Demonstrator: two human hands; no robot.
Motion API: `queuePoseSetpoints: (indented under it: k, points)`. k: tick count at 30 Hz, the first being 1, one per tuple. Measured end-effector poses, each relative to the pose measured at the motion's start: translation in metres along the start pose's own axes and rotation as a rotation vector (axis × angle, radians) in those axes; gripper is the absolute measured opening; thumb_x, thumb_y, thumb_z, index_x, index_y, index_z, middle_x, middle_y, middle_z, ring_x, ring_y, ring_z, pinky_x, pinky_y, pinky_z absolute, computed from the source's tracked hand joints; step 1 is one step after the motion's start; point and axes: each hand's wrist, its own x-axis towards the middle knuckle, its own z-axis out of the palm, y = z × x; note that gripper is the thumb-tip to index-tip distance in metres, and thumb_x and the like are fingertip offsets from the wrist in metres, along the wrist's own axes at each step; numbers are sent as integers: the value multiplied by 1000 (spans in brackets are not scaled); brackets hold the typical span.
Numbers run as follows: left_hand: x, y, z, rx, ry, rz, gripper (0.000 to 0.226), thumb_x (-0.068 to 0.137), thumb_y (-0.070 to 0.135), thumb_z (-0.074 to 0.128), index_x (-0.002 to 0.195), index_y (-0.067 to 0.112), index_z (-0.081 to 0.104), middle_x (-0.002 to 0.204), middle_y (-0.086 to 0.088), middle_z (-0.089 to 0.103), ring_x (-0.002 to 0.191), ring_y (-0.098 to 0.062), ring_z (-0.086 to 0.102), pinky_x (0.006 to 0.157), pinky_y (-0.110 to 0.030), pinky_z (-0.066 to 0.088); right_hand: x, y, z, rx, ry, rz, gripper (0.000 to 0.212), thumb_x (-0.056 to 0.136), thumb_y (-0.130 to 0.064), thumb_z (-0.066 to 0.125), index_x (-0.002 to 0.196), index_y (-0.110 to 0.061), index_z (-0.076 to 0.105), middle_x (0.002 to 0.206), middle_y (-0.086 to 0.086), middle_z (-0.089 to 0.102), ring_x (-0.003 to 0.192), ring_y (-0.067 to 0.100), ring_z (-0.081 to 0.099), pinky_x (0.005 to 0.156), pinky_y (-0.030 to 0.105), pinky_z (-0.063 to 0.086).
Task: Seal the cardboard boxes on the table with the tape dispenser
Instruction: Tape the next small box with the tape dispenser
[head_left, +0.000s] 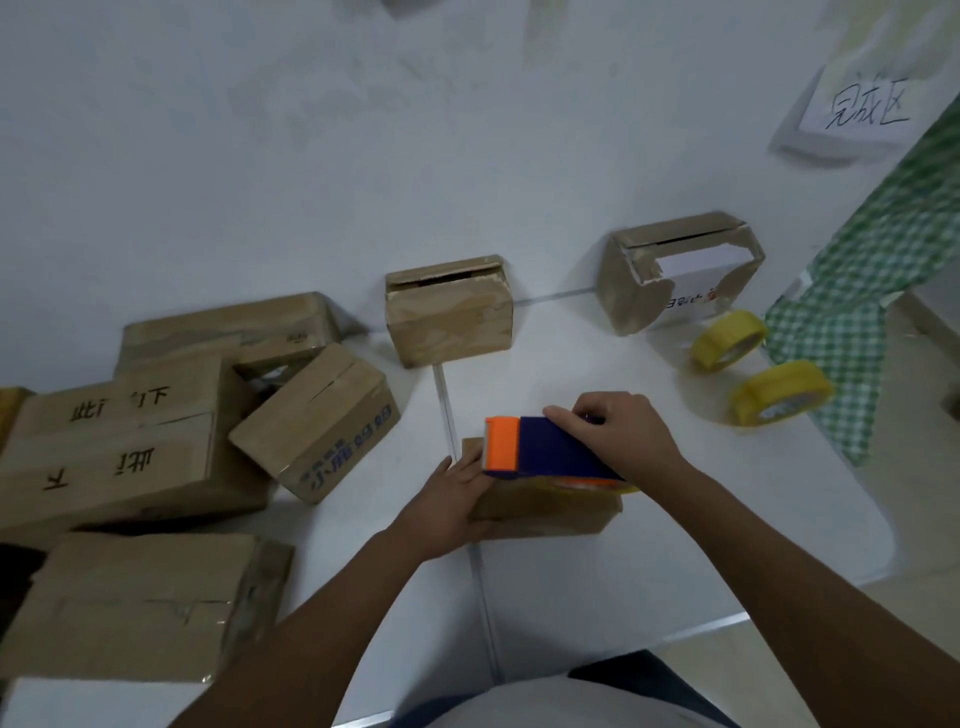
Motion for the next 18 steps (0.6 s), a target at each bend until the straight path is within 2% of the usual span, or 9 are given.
queuePoseSetpoints:
  k: [2, 4, 5, 6, 8, 9, 11, 13, 18]
  points:
    - [-4, 3, -6, -30, 19, 50, 65, 92, 45, 62, 150, 35, 33, 156, 9, 34, 143, -9, 26, 119, -39, 16, -1, 5, 5, -29, -5, 4, 41, 89, -61, 53, 79, -25, 69, 73, -10, 66, 69, 6, 61, 62, 24, 50]
    - [-9, 8, -15, -201, 91, 30, 50, 96, 40, 58, 143, 41, 41, 144, 23, 44, 129, 2, 40, 108, -17, 32, 1, 8, 7, -33, 2, -1, 41, 88, -62, 52, 78, -26, 68, 72, -11, 66, 69, 6, 61, 62, 24, 50]
    - [-12, 12, -20, -347, 142, -62, 43, 98, 35, 56, 138, 45, 43, 136, 30, 48, 124, 6, 45, 100, -8, 36, 2, 8, 8, -35, 2, -4, 40, 88, -62, 52, 78, -26, 67, 71, -11, 65, 68, 6, 61, 62, 23, 49]
    - [-13, 18, -25, -546, 206, -208, 37, 101, 29, 53, 134, 45, 47, 130, 30, 54, 121, 3, 51, 94, -6, 41, 3, 9, 8, -32, 3, -6, 40, 88, -62, 52, 77, -27, 67, 71, -12, 65, 68, 5, 61, 61, 23, 48]
    - [-9, 28, -33, -1088, 315, -534, 26, 103, 20, 49, 126, 26, 61, 120, 8, 70, 112, -10, 64, 90, -17, 51, 3, 9, 9, -24, 9, -9, 40, 89, -62, 52, 78, -27, 67, 71, -12, 65, 68, 5, 61, 60, 22, 46]
    - [-6, 33, -36, -1326, 317, -658, 24, 104, 19, 49, 121, 15, 65, 112, -2, 74, 106, -16, 69, 87, -24, 54, 3, 10, 9, -24, 9, -10, 39, 89, -61, 52, 79, -27, 68, 72, -11, 66, 68, 6, 61, 60, 21, 45]
    - [-1, 44, -43, -1623, 268, -807, 25, 103, 25, 51, 113, 8, 67, 103, -11, 75, 100, -21, 71, 81, -30, 56, 4, 11, 8, -21, 4, -12, 38, 90, -60, 51, 80, -27, 68, 73, -10, 66, 69, 6, 61, 59, 20, 43]
    - [0, 48, -47, -1737, 233, -834, 27, 101, 30, 54, 109, 9, 68, 104, -12, 75, 100, -21, 71, 79, -30, 55, 4, 12, 8, -18, 4, -12, 37, 90, -60, 51, 81, -28, 67, 74, -11, 66, 69, 6, 61, 58, 18, 41]
    - [1, 46, -53, -1795, 184, -784, 27, 93, 28, 65, 113, 10, 68, 106, -11, 74, 93, -18, 73, 75, -28, 56, 5, 14, 7, -14, -1, -7, 37, 91, -59, 50, 87, -27, 68, 80, -10, 68, 73, 6, 62, 60, 17, 43]
